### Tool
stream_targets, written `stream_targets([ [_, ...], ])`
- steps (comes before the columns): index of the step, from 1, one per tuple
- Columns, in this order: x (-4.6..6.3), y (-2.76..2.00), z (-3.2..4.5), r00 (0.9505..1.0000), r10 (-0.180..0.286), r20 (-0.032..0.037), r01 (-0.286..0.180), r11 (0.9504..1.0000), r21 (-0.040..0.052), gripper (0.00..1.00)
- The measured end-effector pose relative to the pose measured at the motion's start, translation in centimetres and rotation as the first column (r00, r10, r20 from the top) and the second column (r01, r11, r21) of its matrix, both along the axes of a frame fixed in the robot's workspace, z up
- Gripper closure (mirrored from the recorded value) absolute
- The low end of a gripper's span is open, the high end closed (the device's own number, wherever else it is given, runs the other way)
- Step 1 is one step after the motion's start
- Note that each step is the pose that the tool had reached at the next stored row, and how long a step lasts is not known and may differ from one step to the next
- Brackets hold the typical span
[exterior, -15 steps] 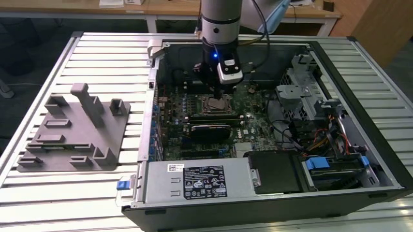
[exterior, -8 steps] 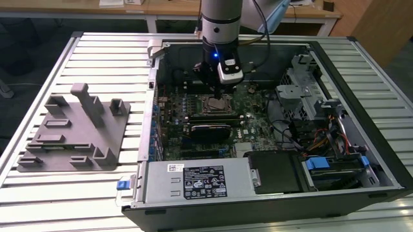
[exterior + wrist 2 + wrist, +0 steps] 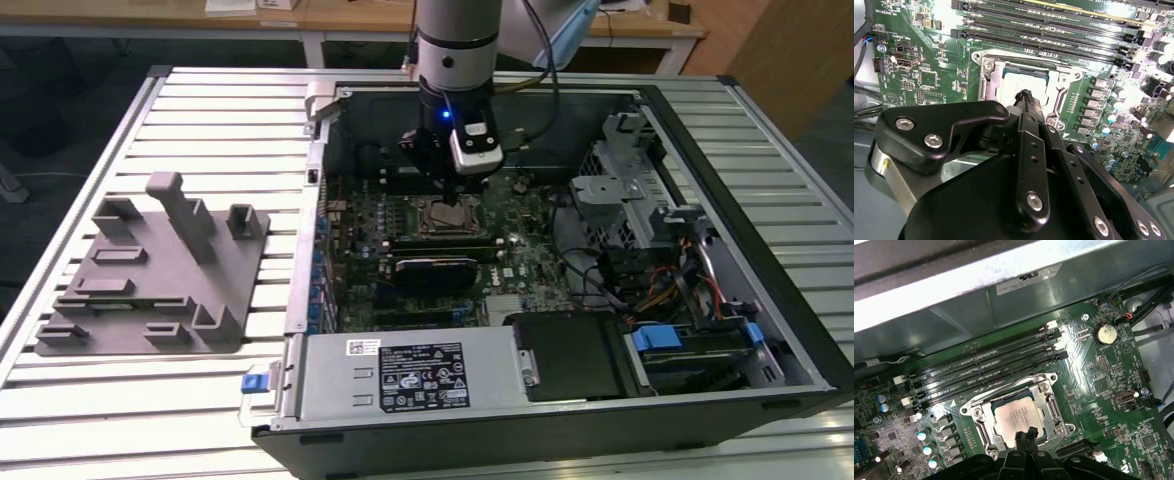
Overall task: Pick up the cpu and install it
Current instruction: 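Install the second cpu locking lever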
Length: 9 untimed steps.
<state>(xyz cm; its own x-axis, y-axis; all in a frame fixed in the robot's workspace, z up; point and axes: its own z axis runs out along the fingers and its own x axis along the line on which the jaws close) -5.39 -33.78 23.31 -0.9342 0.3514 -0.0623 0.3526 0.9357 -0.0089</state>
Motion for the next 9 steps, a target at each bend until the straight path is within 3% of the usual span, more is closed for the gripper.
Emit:
stream_targets([
  [9,0.01,-0.05,0.12,1.0000,0.000,0.0000,0.000,1.0000,0.0000,0.89],
])
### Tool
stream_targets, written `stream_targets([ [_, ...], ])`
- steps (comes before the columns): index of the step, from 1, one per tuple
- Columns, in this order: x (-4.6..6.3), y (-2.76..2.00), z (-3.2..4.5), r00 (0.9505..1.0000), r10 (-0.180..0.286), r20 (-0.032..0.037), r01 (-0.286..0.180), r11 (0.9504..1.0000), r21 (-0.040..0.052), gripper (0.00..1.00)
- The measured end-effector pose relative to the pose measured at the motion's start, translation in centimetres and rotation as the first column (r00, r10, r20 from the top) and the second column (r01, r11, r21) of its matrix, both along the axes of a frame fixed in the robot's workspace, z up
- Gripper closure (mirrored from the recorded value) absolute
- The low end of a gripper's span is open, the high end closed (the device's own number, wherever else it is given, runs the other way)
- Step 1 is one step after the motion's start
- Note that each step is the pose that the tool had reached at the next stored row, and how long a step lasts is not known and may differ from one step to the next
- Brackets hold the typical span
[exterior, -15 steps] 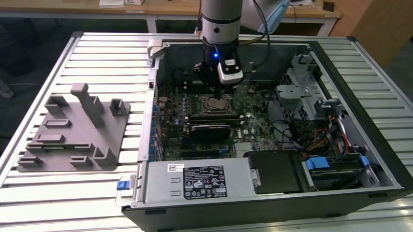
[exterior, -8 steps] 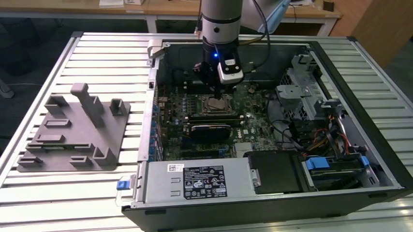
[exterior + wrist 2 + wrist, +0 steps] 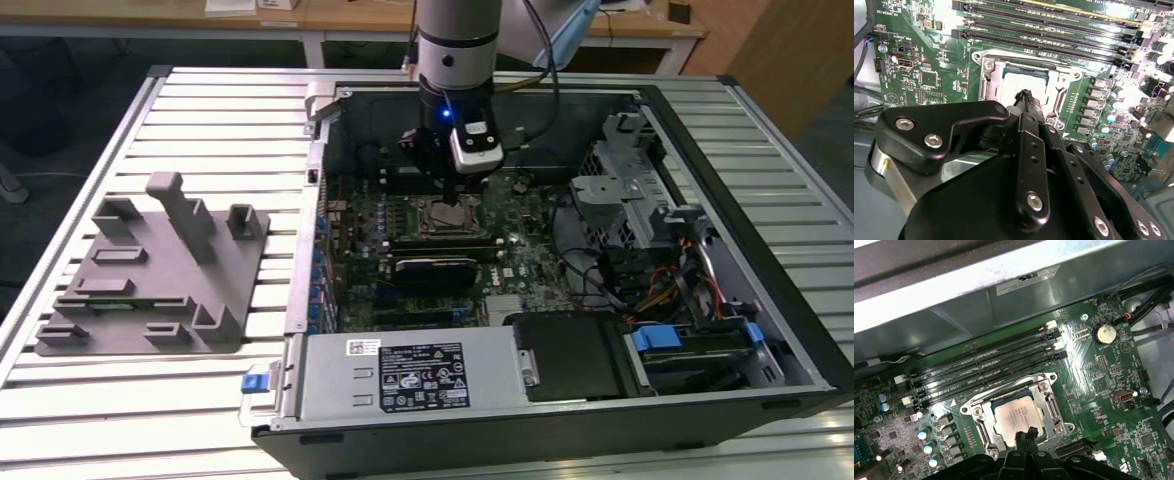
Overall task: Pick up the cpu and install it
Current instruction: 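Install the second cpu locking lever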
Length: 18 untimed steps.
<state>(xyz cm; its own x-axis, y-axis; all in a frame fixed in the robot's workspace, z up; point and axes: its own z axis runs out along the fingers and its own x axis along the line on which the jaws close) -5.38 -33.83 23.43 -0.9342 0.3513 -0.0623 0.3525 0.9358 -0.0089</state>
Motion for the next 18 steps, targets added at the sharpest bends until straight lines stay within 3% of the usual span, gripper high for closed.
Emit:
stream_targets([
  [18,0.00,-0.85,-0.01,1.0000,0.000,0.0001,0.000,1.0000,0.0002,0.89],
])
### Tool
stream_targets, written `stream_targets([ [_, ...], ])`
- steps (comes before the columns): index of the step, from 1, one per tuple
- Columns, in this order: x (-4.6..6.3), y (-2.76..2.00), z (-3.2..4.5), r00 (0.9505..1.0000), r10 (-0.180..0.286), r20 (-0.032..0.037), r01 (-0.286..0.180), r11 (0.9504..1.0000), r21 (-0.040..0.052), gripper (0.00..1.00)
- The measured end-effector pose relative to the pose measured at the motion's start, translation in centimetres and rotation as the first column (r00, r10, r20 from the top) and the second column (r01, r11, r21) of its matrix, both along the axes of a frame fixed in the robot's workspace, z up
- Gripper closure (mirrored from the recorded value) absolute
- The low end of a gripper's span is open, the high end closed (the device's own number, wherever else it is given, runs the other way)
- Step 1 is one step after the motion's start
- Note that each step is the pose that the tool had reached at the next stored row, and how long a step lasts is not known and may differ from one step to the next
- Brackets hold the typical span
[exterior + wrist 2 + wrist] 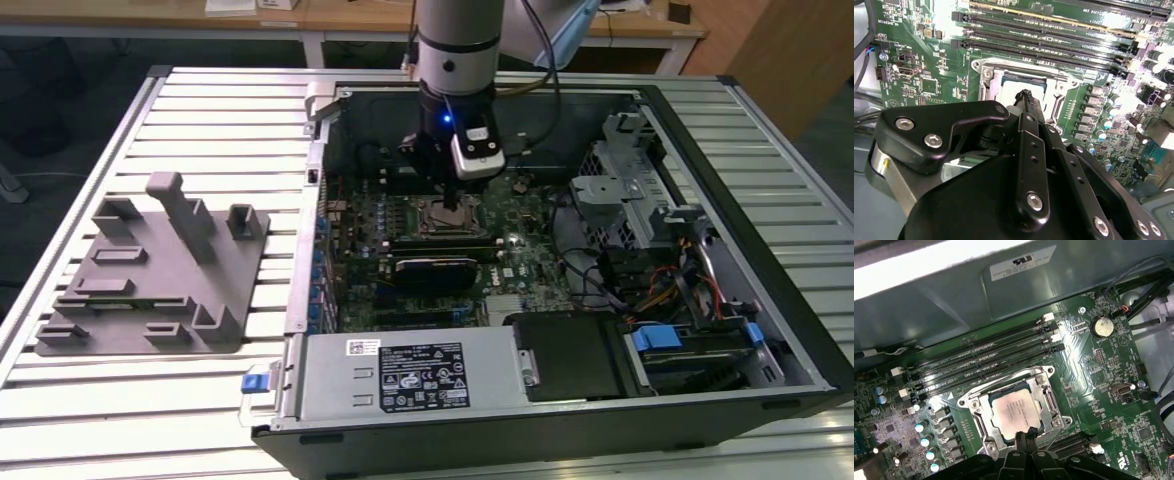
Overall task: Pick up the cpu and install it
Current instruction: 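Install the second cpu locking lever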
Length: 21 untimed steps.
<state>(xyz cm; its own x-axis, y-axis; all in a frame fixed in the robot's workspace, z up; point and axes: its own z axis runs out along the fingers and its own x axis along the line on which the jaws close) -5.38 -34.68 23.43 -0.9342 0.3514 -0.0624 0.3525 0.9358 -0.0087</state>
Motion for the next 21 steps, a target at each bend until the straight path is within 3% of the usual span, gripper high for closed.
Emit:
stream_targets([
  [21,0.0,-2.05,-0.02,1.0000,0.000,0.0000,0.000,1.0000,-0.0001,0.89],
])
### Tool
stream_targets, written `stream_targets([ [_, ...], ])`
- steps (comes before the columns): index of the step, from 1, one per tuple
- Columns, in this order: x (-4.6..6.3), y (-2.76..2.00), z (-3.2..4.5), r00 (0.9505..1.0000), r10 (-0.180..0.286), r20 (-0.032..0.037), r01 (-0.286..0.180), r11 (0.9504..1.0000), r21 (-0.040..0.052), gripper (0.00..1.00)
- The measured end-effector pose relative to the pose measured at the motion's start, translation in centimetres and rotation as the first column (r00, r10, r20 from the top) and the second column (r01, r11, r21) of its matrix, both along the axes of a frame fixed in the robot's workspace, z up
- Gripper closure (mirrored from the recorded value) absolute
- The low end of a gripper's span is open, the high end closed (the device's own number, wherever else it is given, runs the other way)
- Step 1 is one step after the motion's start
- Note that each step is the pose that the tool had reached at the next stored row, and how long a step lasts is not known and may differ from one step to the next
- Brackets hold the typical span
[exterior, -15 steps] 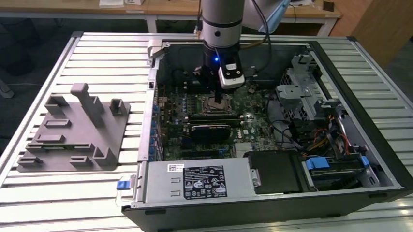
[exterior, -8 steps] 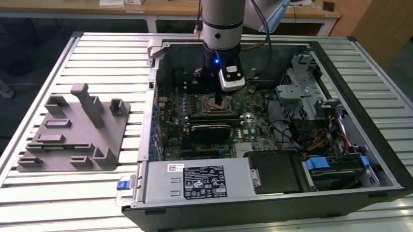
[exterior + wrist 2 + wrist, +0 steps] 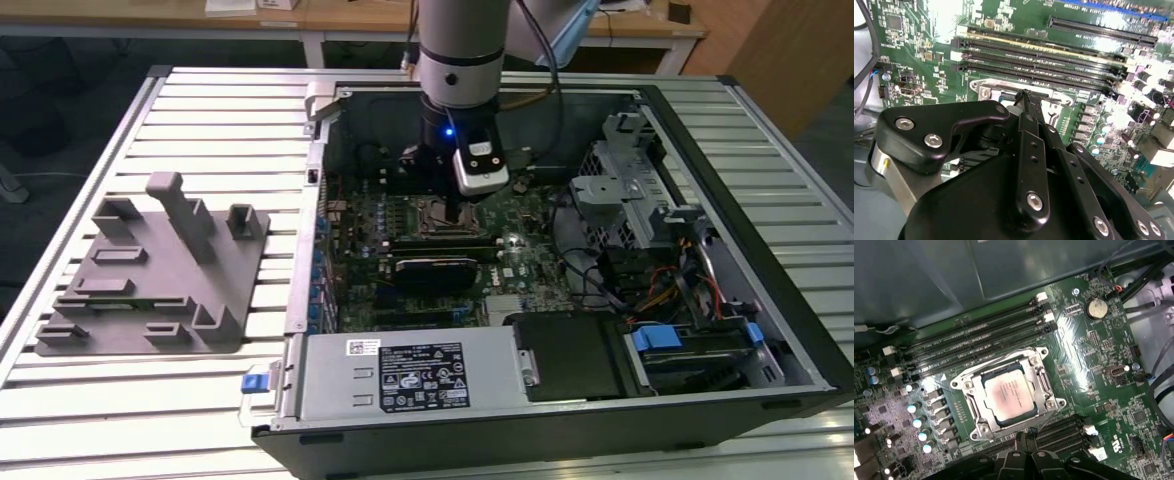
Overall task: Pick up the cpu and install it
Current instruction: 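Install the second cpu locking lever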
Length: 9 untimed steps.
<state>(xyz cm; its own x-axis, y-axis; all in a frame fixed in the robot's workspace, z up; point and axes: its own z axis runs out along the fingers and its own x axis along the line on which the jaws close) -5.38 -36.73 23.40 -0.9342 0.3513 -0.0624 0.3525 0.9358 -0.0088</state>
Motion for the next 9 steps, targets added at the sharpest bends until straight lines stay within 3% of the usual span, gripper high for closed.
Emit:
stream_targets([
  [9,-0.03,-0.87,-0.28,0.9999,0.012,0.0001,-0.012,0.9999,0.0027,0.89],
])
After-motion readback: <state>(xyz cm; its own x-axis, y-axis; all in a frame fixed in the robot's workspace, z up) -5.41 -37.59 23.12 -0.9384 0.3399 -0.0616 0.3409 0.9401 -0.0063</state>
